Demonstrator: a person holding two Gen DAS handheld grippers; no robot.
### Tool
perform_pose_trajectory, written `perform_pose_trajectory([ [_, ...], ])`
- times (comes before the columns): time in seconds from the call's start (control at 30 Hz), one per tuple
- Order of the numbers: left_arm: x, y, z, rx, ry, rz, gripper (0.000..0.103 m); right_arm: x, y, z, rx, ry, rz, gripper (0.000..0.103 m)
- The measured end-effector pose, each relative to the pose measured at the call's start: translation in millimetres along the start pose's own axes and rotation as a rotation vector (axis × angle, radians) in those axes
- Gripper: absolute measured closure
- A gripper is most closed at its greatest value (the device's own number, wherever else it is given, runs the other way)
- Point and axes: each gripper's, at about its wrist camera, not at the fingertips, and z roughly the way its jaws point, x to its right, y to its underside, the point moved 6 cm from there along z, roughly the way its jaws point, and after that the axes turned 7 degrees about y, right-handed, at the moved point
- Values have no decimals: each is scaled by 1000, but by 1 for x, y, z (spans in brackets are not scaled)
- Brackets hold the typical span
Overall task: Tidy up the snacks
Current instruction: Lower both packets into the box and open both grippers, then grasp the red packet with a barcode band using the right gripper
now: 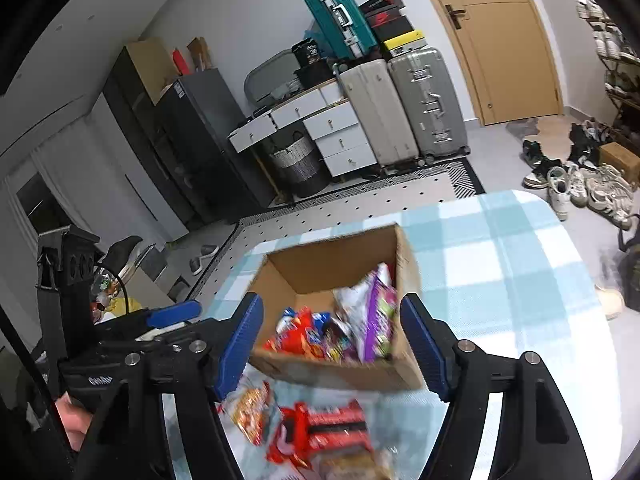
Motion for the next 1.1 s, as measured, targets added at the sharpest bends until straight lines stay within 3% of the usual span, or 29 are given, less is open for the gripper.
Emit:
perform_pose_trajectory([
  [0.17, -2, 28, -8, 13, -17, -22, 19, 4, 40, -7, -29, -1, -40, 28],
  [0.3, -7, 50, -10, 1, -26, -47, 18, -4, 72, -3, -56, -16, -66, 17],
  [0.43, -11, 71, -8, -19, -38, -61, 16, -2, 94, 8, -104, -28, -47, 17],
  [0.93, -22, 116, -2, -58, -46, -114, 4, -11, 125, 62, -272, -41, -36, 15],
  [1.1, -25, 124, -2, -65, -56, -118, 3, -14, 129, 76, -290, -33, -43, 15],
])
